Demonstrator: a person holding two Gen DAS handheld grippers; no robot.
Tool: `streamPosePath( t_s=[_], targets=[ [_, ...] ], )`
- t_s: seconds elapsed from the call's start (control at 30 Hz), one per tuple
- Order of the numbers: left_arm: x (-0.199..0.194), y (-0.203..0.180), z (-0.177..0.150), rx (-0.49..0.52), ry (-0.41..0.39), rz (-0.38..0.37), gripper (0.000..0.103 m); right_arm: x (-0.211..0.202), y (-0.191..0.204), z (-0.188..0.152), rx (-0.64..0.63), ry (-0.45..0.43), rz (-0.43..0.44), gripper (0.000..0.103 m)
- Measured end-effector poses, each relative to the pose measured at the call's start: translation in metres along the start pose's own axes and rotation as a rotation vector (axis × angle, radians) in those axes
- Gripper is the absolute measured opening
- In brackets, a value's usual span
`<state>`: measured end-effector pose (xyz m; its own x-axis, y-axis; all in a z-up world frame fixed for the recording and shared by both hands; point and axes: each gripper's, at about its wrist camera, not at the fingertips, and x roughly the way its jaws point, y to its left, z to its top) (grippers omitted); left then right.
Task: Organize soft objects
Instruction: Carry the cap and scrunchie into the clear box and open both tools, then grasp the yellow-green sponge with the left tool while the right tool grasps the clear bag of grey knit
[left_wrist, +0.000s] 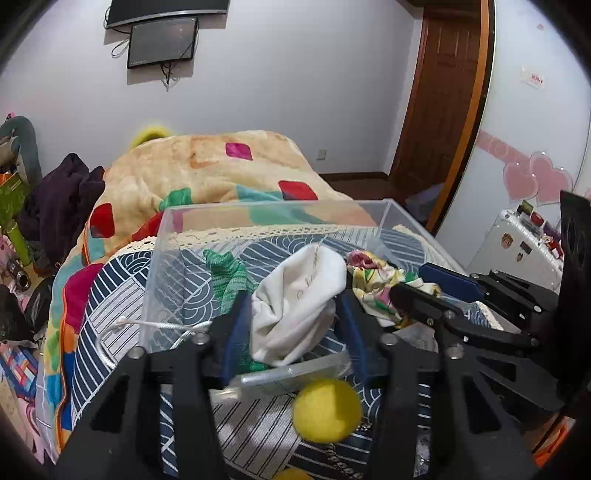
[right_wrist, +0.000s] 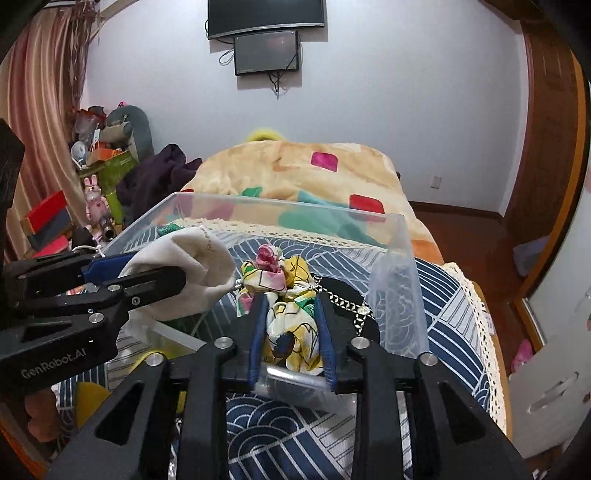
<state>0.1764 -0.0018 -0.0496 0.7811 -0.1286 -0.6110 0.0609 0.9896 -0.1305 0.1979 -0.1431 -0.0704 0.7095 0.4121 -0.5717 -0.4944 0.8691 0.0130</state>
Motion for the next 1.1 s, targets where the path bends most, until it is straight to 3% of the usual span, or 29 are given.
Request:
streamPosePath(
  t_s=[0.3, 0.5, 0.57, 0.67, 0.83, 1.1],
  targets=[
    [-0.045, -0.006, 0.000, 0.020, -0.117, 0.037, 0.072, -0.031, -0.004, 0.003, 0.008, -0.085, 0.015, 0.053],
    [-0.079, -0.006, -0.007, 0.005, -0.193, 0.049, 0.082, -0.065, -0.003, 0.002, 0.018, -0.185, 0.017, 0.072],
    [-0.088, -0.007, -0.011, 0.007, -0.218, 0.068, 0.091, -0.075, -0.002, 0.001, 0.022, -0.214, 0.013, 0.083],
    [-0.101, -0.006, -0.021, 0.001, -0.249, 0.084, 0.097, -0.085, -0.002, -0.003, 0.031, -0.239, 0.017, 0.086],
    [-0.102, 0.001, -0.038, -0.045, -0.223, 0.064, 0.099, -0.086, 0.002, -0.014, 0.054, -0.231, 0.023, 0.098],
    [-0.084, 0.004, -0.076, -0.059, -0.131, 0.082, 0.099, -0.065, 0.011, -0.042, 0.062, -0.116, 0.035, 0.098]
  ],
)
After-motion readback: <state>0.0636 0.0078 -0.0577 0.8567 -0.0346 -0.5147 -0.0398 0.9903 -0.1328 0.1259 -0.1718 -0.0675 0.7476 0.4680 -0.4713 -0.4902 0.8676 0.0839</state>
